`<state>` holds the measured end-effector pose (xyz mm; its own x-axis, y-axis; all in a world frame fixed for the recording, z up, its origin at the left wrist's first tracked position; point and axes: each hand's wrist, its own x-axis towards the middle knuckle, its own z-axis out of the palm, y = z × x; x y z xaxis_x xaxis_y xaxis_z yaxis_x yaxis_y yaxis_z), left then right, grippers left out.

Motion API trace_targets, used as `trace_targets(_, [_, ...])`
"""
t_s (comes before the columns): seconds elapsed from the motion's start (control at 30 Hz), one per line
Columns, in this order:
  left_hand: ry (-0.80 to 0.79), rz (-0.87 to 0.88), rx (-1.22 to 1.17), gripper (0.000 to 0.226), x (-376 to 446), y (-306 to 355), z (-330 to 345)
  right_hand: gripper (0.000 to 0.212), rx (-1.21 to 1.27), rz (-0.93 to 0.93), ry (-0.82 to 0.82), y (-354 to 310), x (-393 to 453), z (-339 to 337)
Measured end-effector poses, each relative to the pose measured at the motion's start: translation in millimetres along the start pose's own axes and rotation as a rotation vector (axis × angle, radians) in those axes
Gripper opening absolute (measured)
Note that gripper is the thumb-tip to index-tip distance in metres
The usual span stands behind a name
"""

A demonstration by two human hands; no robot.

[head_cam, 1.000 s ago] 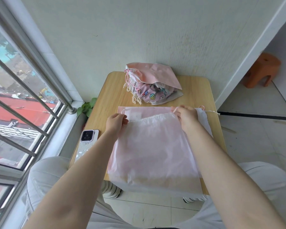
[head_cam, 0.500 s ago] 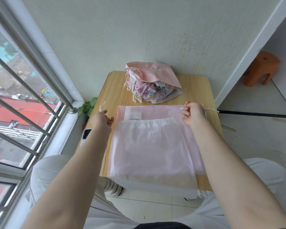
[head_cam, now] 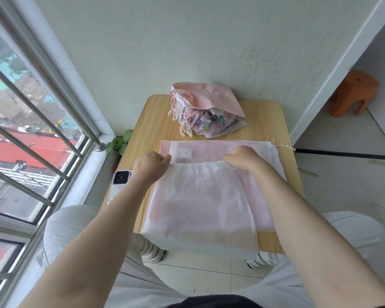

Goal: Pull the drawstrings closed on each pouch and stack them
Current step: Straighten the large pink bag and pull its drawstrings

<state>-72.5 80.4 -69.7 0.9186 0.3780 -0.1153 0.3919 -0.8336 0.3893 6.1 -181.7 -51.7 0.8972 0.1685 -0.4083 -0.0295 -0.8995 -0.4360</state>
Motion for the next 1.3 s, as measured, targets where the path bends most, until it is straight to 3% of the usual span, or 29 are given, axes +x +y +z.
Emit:
trace_targets(0.1, [-0.054, -0.160, -0.318, 0.057, -1, -5, 2, 0.040, 0.535, 0.069, -0.083, 8, 0, 2])
trace_targets(0.2, [-0.071, -0.272, -0.507, 0.060, -3, -17, 6, 0.021, 0.769, 0.180, 0.027, 24, 4, 0])
trace_targets(0.27, [-0.045, -0.330, -0.496, 0.052, -3, -30, 8, 0.015, 0.777, 0.271, 0.172, 35, 5, -5])
trace_targets(0.37, [0.035, -0.356, -0.409, 0.040, -4, -35, 10, 0.027, 0.730, 0.287, 0.332, 38, 2, -6])
trace_targets(0.47, [0.047, -0.342, -0.448, 0.040, -2, -24, 7, 0.031, 0.755, 0.234, 0.380, 26, 2, -2])
trace_targets(0.53, [-0.020, -0.413, -0.672, 0.042, 2, -14, -2, 0.026, 0.823, 0.199, 0.353, 16, 4, -6])
trace_targets(0.63, [-0.177, -0.592, -1.200, 0.041, 7, 1, -18, 0.019, 0.817, 0.162, 0.351, 7, 8, -14])
trace_targets(0.7, [-0.246, -0.581, -1.478, 0.039, 10, 12, -25, 0.023, 0.751, 0.112, 0.406, 1, 9, -15])
trace_targets(0.77, [-0.312, -0.511, -1.602, 0.039, 11, 24, -29, 0.034, 0.613, 0.052, 0.503, -4, 7, -14])
trace_targets(0.83, [-0.359, -0.458, -1.668, 0.039, 11, 38, -33, 0.020, 0.425, 0.009, 0.531, -8, 4, -11])
trace_targets(1.0, [-0.408, -0.351, -1.660, 0.039, 13, 63, -34, 0.037, 0.156, 0.049, 0.136, -20, -14, -3])
trace_targets(1.1, [-0.412, -0.342, -1.633, 0.034, 14, 72, -32, 0.059, 0.178, 0.077, -0.111, -34, -26, 7])
trace_targets(1.17, [-0.409, -0.326, -1.591, 0.031, 15, 77, -32, 0.068, 0.248, 0.086, -0.168, -39, -26, 14])
trace_targets(1.23, [-0.403, -0.285, -1.481, 0.030, 15, 80, -34, 0.057, 0.342, 0.075, -0.200, -43, -33, 19])
trace_targets(1.3, [-0.336, -0.157, -1.114, 0.029, 16, 83, -36, 0.027, 0.439, 0.035, -0.165, -44, -30, 26])
